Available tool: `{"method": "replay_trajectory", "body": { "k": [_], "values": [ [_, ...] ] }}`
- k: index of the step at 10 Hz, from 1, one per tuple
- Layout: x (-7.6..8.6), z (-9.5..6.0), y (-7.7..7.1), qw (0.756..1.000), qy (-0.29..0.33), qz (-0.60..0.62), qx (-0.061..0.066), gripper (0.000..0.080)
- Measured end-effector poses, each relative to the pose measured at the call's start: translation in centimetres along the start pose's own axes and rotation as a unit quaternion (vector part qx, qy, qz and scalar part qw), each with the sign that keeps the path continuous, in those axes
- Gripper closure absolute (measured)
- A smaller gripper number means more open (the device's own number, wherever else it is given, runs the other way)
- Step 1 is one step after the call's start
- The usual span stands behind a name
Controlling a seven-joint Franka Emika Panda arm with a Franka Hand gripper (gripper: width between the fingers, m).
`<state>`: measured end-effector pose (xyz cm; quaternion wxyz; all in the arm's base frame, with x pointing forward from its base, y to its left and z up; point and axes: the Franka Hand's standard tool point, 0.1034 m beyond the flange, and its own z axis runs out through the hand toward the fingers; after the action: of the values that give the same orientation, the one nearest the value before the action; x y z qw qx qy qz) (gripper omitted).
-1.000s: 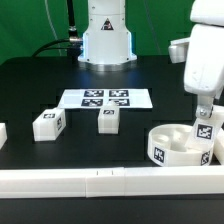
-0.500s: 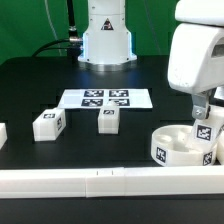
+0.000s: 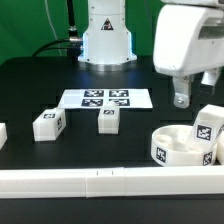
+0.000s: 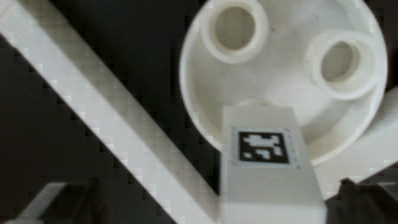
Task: Assemble stool
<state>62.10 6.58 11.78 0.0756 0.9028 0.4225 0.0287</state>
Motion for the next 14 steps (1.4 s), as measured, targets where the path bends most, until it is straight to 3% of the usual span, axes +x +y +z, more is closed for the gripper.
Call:
{"method": "replay_trajectory", "body": {
  "k": [4,5,7,8,14],
  "values": [
    [0.0,0.4,-0.3,1.0,-0.002,0.001,0.003,0.0151],
    [-0.7,1.0,0.1,1.0,-0.001,0.017,0.007,0.0151],
    [-4.3,2.4,-0.1,0.999,-0.004,0.053,0.015,0.0151],
    [-5.3,2.8,-0.1,0.998,-0.007,0.062,0.015,0.0151],
    [-5.3,2.8,-0.1,0.998,-0.003,0.061,0.013,0.0151]
  ]
}}
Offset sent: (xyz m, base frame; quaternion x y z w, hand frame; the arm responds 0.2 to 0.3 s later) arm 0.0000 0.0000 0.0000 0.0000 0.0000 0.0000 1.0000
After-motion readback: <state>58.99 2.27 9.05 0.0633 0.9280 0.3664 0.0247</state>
